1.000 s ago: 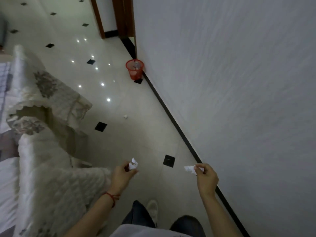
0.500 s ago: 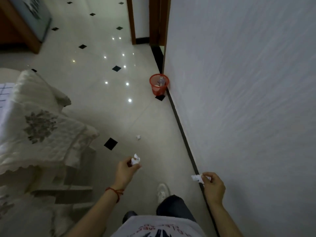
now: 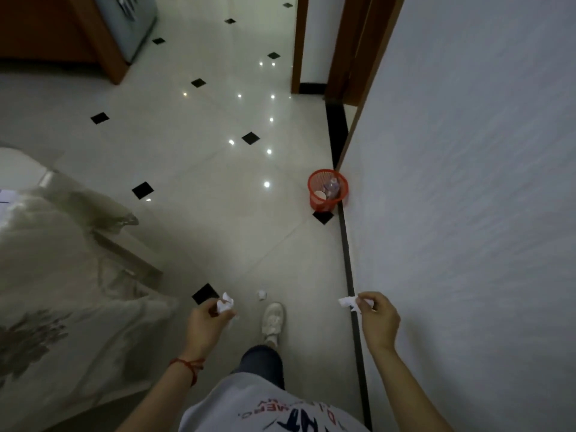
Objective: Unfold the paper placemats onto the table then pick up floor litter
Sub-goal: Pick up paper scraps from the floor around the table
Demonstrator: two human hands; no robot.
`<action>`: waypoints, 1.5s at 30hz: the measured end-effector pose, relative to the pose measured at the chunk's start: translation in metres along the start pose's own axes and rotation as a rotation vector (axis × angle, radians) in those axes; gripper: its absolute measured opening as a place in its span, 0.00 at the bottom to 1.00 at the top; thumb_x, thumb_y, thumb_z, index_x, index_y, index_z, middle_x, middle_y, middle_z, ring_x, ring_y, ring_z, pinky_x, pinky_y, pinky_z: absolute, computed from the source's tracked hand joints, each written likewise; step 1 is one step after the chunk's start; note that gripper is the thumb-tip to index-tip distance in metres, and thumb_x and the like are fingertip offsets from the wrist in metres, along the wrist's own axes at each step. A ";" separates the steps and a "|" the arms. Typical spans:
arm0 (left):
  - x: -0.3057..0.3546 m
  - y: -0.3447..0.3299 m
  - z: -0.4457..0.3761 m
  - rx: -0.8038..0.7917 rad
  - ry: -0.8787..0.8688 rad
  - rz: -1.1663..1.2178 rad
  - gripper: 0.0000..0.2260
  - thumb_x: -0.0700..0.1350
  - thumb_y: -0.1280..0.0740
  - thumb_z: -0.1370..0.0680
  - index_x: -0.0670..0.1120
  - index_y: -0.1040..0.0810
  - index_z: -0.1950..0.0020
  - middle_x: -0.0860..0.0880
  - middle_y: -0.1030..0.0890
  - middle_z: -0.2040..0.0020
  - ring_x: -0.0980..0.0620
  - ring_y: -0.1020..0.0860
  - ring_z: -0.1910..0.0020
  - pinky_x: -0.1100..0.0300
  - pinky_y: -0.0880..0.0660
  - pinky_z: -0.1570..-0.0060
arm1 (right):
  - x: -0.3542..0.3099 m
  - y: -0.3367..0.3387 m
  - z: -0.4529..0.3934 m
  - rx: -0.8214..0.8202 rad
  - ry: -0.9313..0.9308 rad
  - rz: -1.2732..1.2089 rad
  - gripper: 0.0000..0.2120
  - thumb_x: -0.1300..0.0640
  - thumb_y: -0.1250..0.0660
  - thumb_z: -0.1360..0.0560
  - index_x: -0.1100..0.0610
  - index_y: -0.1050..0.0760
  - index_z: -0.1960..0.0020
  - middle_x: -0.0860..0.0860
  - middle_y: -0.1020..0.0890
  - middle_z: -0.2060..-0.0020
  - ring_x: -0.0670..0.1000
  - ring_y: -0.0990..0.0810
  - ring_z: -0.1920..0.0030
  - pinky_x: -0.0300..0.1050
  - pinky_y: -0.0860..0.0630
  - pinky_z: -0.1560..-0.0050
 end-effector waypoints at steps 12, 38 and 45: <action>0.188 -0.039 -0.240 -0.054 -0.118 -0.071 0.04 0.38 0.28 0.31 0.44 0.21 0.64 0.49 0.21 0.71 0.61 0.25 0.74 0.71 0.28 0.70 | -0.108 -0.081 -0.181 0.002 -0.053 -0.020 0.05 0.67 0.34 0.28 0.59 0.23 0.58 0.55 0.20 0.58 0.53 0.23 0.57 0.30 0.31 0.63; 0.341 -0.256 -0.562 -0.263 -0.028 -0.349 0.07 0.40 0.26 0.34 0.46 0.23 0.63 0.44 0.20 0.66 0.42 0.21 0.64 0.52 0.23 0.58 | -0.169 -0.225 -0.579 0.026 -0.185 0.077 0.03 0.68 0.32 0.30 0.63 0.20 0.57 0.59 0.18 0.59 0.55 0.21 0.57 0.40 0.29 0.57; 0.276 -0.366 -0.651 -0.400 -0.011 -0.373 0.09 0.39 0.27 0.33 0.47 0.26 0.62 0.56 0.28 0.67 0.54 0.30 0.67 0.69 0.35 0.66 | -0.064 -0.275 -0.638 0.073 -0.335 0.093 0.03 0.66 0.33 0.28 0.62 0.22 0.56 0.56 0.20 0.60 0.54 0.22 0.58 0.44 0.28 0.55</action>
Point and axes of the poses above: each hand's wrist, its own z-axis away from the middle knuckle, its own y-axis out of the back of the hand, x = y × z, the point moved 8 cm from there along -z, towards the middle knuckle
